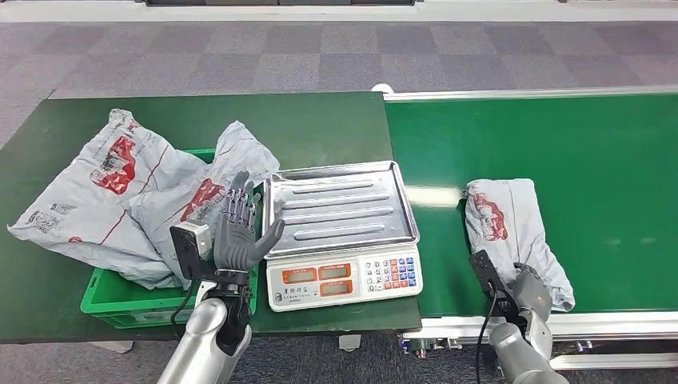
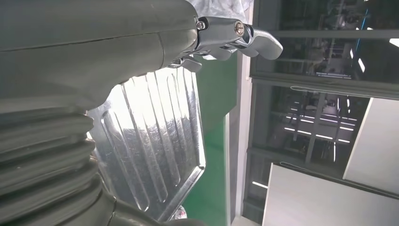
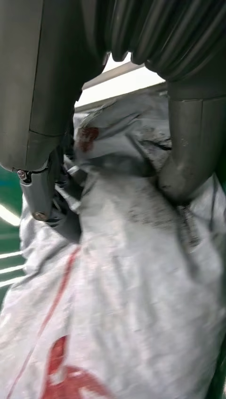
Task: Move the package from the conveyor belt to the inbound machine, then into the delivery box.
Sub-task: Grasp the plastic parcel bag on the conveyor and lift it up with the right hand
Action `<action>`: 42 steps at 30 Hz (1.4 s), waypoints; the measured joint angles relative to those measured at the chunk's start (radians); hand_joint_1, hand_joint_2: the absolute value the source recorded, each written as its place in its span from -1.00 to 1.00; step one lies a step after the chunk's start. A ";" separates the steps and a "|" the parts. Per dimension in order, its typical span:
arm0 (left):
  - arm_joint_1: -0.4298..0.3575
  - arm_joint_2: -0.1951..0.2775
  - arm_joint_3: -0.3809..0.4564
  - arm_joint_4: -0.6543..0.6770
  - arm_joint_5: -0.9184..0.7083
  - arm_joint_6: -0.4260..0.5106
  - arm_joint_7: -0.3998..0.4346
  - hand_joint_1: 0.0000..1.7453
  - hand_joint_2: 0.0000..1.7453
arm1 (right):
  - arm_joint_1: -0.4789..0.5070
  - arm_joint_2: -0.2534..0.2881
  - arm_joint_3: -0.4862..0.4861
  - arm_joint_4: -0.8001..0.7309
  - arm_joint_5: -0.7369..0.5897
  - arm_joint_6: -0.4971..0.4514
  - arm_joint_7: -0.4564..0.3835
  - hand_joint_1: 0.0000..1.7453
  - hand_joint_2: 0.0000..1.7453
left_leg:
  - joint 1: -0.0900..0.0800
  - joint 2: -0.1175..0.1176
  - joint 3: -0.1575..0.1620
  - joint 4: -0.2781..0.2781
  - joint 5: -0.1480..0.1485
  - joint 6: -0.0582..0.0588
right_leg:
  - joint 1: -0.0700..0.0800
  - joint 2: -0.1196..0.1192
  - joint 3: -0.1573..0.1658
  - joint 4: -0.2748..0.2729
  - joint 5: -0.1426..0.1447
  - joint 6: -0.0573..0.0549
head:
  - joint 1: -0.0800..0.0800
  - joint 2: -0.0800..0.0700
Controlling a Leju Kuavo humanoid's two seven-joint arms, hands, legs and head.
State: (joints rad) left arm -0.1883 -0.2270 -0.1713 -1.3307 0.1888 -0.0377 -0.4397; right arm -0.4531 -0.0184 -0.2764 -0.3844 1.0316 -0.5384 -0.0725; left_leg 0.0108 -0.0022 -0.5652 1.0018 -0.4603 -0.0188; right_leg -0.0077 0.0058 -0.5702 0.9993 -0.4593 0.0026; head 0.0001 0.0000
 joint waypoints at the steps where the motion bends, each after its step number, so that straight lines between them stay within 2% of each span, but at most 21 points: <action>1: 0.001 0.000 0.000 -0.001 0.000 0.002 0.000 -1.00 1.00 | 0.000 0.003 0.000 -0.001 -0.006 -0.010 -0.016 1.00 1.00 | 0.000 0.000 0.000 0.000 0.000 0.000 | 0.000 0.000 0.000 0.000 0.000 0.000 | 0.000 0.000; 14: 0.011 0.000 0.000 -0.013 -0.003 0.014 0.000 -1.00 1.00 | 0.013 0.057 -0.003 -0.109 -0.105 -0.052 -0.174 1.00 1.00 | 0.000 -0.002 -0.006 0.000 0.000 0.000 | -0.001 -0.002 -0.005 0.001 0.000 0.000 | 0.000 0.000; 18: 0.012 0.000 0.000 -0.011 -0.013 0.017 -0.002 -1.00 1.00 | 0.028 0.077 0.000 -0.199 -0.174 -0.068 -0.229 1.00 1.00 | -0.001 -0.002 -0.007 0.000 0.000 0.000 | -0.001 -0.002 -0.006 0.001 0.000 0.000 | 0.000 0.000; 22: 0.012 0.000 0.000 -0.005 -0.026 0.020 -0.005 -1.00 1.00 | 0.045 0.091 0.026 -0.349 -0.217 -0.070 -0.240 1.00 1.00 | -0.001 -0.002 -0.008 0.000 0.000 0.000 | -0.002 -0.002 -0.007 0.001 0.000 0.000 | 0.000 0.000; 31: 0.007 0.000 0.000 0.004 -0.045 0.022 -0.011 -1.00 1.00 | 0.080 0.096 0.142 -0.643 -0.225 -0.055 -0.218 1.00 1.00 | -0.001 -0.002 -0.008 0.000 0.001 0.000 | -0.001 -0.001 -0.008 0.001 0.000 0.000 | 0.000 0.000; 35: -0.009 0.000 0.000 0.014 -0.047 0.020 -0.012 -1.00 1.00 | 0.086 0.101 0.215 -0.707 -0.217 -0.019 -0.210 1.00 1.00 | -0.001 -0.002 -0.009 0.000 0.001 0.000 | -0.001 -0.001 -0.009 0.001 0.000 0.000 | 0.000 0.000; 42: -0.044 -0.002 0.000 0.039 -0.061 0.009 -0.009 -1.00 1.00 | 0.083 0.142 0.390 -0.733 -0.217 0.046 -0.201 1.00 1.00 | -0.001 -0.002 -0.009 0.000 0.002 -0.001 | -0.001 -0.001 -0.010 0.002 0.000 0.000 | 0.000 0.000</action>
State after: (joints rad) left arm -0.2319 -0.2287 -0.1713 -1.2922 0.1281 -0.0285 -0.4488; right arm -0.3703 0.1238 0.1139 -1.1177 0.8142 -0.4920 -0.2740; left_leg 0.0097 -0.0041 -0.5744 1.0017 -0.4587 -0.0201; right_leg -0.0087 0.0048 -0.5801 1.0013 -0.4594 0.0024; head -0.0001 0.0000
